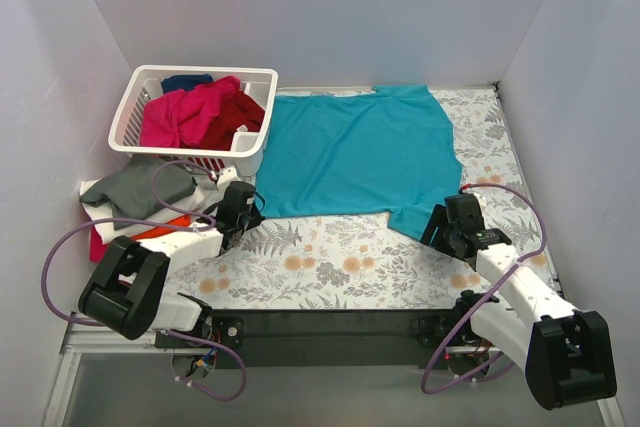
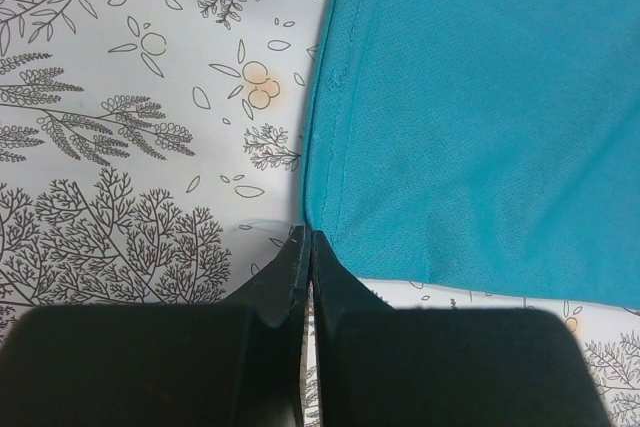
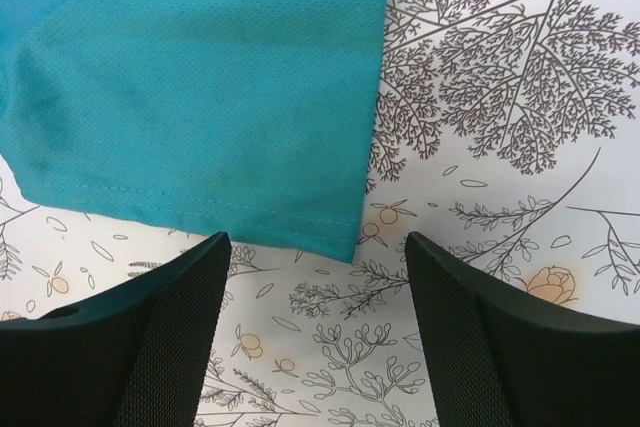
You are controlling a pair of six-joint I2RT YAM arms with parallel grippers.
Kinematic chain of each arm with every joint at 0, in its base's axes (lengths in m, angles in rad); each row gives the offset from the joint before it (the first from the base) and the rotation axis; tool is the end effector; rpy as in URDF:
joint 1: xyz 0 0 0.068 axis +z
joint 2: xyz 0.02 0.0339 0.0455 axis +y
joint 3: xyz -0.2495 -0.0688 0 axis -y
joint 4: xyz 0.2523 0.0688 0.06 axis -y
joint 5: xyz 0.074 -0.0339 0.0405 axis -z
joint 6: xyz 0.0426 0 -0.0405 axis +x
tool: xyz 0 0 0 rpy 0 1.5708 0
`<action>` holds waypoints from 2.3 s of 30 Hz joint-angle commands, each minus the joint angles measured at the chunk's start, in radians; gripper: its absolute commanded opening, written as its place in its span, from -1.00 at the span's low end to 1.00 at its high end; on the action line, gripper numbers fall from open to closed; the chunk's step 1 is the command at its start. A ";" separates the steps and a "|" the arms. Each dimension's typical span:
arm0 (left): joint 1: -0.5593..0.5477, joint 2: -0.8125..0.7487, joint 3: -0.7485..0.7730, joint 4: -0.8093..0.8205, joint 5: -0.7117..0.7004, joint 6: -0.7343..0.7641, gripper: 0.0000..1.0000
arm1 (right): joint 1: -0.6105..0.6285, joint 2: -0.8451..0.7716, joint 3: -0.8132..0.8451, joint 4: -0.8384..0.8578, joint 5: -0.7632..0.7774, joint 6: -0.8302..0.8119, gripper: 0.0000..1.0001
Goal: Fold and stack the t-shirts
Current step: Flatten the tshirt out, then fold the tshirt
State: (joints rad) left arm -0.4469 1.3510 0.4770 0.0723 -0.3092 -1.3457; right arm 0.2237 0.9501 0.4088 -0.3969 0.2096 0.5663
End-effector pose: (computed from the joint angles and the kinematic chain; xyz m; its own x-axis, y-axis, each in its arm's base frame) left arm 0.2340 -0.0977 0.1197 -0.3599 -0.8572 -0.3684 -0.5823 0.5148 -0.6291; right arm 0.1876 0.0336 0.1446 -0.7157 0.3754 -0.5890 0.3400 0.9239 0.1756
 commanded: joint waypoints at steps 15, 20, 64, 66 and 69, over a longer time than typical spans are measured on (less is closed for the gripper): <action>0.011 -0.010 -0.008 0.012 0.012 0.014 -1.00 | -0.004 -0.057 -0.068 0.017 -0.021 0.052 -0.70; 0.011 -0.023 -0.003 0.001 0.021 0.014 -1.00 | -0.004 -0.109 -0.004 -0.025 -0.022 0.026 -0.97; 0.092 -0.139 0.138 -0.103 0.142 0.039 -1.00 | -0.003 -0.035 0.376 -0.177 0.094 -0.174 -0.97; 0.108 -0.086 0.166 -0.083 0.168 0.049 -1.00 | -0.003 0.018 0.392 -0.146 0.108 -0.195 -0.97; 0.120 -0.030 0.225 -0.080 0.183 0.075 -1.00 | -0.004 0.116 0.452 -0.134 0.140 -0.218 -0.97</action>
State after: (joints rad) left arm -0.3424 1.2892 0.6468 -0.0380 -0.1429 -1.3151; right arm 0.2226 1.0195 0.7746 -0.6178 0.2874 0.3946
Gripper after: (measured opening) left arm 0.012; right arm 0.020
